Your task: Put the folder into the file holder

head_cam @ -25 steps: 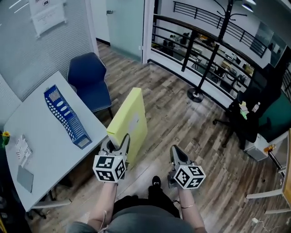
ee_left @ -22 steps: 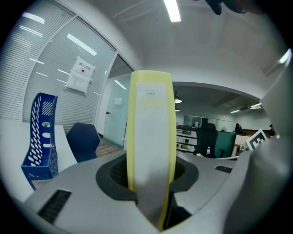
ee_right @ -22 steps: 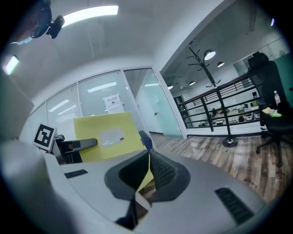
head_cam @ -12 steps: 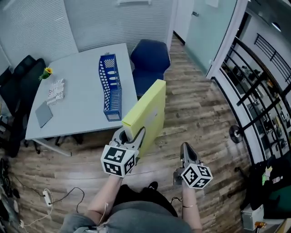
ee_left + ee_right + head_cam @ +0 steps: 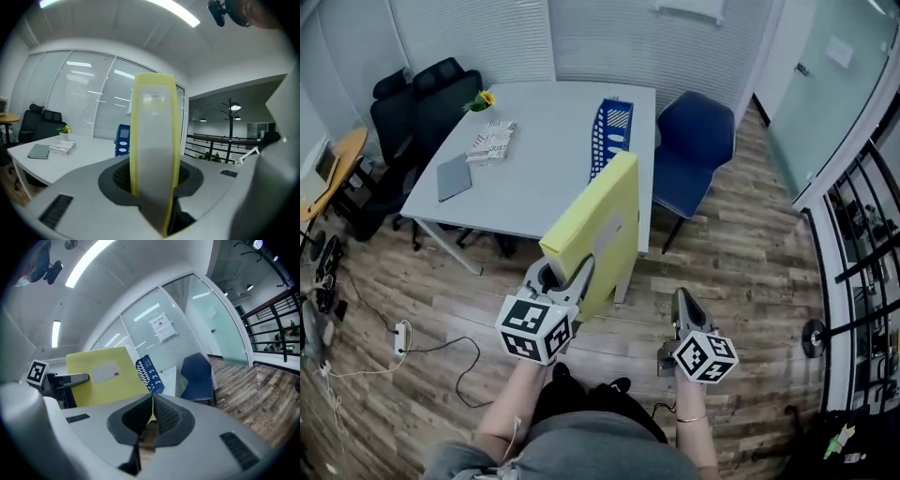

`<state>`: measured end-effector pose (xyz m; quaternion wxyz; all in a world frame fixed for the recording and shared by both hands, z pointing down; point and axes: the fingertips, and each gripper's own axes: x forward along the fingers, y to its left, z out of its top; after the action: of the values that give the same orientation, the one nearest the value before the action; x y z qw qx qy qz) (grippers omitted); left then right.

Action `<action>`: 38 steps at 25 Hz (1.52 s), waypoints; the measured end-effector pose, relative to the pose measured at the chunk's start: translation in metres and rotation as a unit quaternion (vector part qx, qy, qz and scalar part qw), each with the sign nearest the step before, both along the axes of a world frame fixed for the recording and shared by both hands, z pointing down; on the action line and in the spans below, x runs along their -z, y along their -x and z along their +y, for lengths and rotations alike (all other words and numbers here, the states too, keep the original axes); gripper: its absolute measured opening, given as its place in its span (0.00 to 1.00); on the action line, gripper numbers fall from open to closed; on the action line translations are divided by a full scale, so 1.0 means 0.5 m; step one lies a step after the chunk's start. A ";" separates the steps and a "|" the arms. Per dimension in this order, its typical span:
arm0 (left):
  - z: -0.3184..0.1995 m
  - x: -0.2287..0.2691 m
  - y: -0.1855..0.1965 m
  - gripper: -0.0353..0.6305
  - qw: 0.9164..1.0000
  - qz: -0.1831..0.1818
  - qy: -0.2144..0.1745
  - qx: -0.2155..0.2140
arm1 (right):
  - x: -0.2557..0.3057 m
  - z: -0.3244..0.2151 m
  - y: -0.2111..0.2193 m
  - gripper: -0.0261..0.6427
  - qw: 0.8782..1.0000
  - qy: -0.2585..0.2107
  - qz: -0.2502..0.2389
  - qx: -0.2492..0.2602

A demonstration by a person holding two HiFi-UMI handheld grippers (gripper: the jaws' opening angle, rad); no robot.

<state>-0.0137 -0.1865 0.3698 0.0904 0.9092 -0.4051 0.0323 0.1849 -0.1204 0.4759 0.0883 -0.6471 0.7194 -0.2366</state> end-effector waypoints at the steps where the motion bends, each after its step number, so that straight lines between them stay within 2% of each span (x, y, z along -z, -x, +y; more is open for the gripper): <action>1: 0.000 -0.001 0.018 0.29 1.000 -0.001 -0.001 0.012 | 0.000 -0.009 0.014 0.04 1.000 0.000 0.001 0.011; 5: 0.002 0.000 0.083 0.29 0.999 -0.002 -0.002 0.049 | -0.001 -0.036 0.067 0.04 0.999 0.002 0.006 0.049; 12: 0.017 0.012 0.145 0.29 0.996 -0.005 -0.014 0.083 | -0.006 -0.051 0.130 0.04 0.996 0.006 0.009 0.092; 21: 0.007 0.087 0.183 0.29 0.993 -0.007 -0.046 0.109 | 0.003 -0.075 0.138 0.04 0.995 0.002 0.002 0.104; 28: -0.022 0.184 0.195 0.29 0.987 -0.002 -0.107 0.117 | -0.004 -0.082 0.143 0.04 0.995 0.004 -0.006 0.100; 33: -0.054 0.250 0.172 0.29 0.980 -0.003 -0.153 0.125 | -0.007 -0.074 0.135 0.04 0.995 0.006 -0.008 0.100; 38: -0.083 0.312 0.146 0.29 0.974 0.017 -0.182 0.135 | -0.001 -0.072 0.115 0.04 0.995 0.002 -0.009 0.097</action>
<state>-0.0868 -0.2277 0.2139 -0.0660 0.8477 -0.5216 -0.0702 0.1273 -0.1564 0.4766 0.0705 -0.5725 0.7772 -0.2514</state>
